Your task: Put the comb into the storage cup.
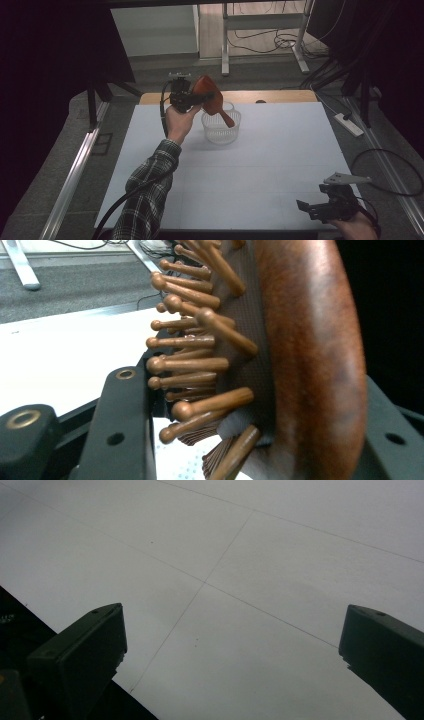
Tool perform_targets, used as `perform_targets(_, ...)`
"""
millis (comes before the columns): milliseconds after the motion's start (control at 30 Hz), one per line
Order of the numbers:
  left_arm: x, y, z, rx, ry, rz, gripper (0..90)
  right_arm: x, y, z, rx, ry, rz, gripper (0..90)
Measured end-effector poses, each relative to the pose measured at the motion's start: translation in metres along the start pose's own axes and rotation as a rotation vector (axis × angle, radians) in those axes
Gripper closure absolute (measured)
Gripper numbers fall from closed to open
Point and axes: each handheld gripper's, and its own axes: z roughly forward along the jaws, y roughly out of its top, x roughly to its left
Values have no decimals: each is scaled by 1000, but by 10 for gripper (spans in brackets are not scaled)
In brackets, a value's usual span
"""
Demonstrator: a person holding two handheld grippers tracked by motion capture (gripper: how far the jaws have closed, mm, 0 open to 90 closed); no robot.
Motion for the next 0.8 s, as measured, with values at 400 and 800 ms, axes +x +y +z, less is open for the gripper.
perform_targets(400, -2, -7, 10, 17, 6, 5, 507, 0, 0, 1, 11, 2, -2, 0)
perform_targets(800, -2, -14, 18, 27, 11, -7, 506, 1, 0, 2, 19, 5, -4, 0)
